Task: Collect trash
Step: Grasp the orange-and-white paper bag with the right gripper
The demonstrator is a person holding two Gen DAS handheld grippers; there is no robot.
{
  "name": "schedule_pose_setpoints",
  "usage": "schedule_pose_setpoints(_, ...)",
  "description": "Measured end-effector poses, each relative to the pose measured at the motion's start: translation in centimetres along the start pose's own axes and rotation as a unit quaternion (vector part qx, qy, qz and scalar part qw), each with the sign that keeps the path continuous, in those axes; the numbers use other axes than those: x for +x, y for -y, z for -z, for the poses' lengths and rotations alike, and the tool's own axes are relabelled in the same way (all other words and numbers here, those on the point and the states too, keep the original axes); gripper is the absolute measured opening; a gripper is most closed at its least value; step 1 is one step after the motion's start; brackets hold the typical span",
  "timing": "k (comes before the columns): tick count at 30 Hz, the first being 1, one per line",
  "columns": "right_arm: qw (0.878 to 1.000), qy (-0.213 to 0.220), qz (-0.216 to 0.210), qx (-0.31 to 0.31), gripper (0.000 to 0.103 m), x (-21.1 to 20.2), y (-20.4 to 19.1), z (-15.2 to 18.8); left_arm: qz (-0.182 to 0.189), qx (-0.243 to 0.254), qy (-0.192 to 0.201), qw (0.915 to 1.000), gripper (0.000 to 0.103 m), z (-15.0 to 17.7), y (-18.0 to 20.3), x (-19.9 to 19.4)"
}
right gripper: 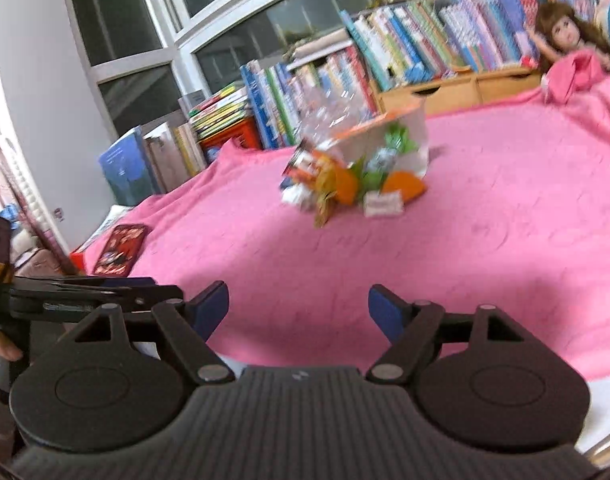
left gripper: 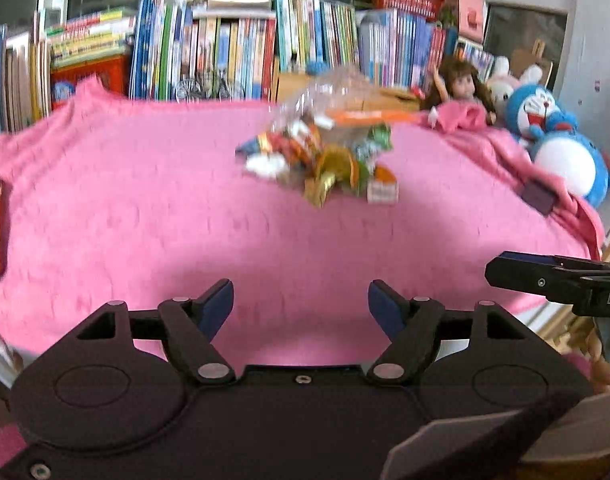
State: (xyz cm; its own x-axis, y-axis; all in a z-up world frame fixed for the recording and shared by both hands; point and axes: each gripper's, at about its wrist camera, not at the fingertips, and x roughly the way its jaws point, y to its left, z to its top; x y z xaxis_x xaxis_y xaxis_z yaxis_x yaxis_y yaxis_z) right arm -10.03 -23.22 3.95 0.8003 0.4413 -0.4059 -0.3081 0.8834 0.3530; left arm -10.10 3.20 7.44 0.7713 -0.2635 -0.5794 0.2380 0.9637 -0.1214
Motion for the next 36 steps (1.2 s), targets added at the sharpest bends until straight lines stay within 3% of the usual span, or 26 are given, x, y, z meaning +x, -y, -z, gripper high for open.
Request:
schedule_pose_setpoints(8, 0.999, 0.020, 0.044, -0.003, 0.085, 1.2, 1.5, -3.1, -0.024, -0.007, 0.030, 0.9992, 0.078, -4.1, -0.4, 1.9)
schedule_pose_setpoints(16, 0.997, 0.035, 0.064, 0.000, 0.086, 3.7, 3.0, -6.2, -0.045, -0.023, 0.025, 0.9984, 0.080, -7.2, -2.3, 6.0)
schedule_pose_setpoints(36, 0.994, -0.022, 0.110, 0.009, 0.087, 15.3, 6.0, -10.9, -0.056, -0.051, -0.012, 0.9970, 0.084, -12.6, -5.2, 17.5)
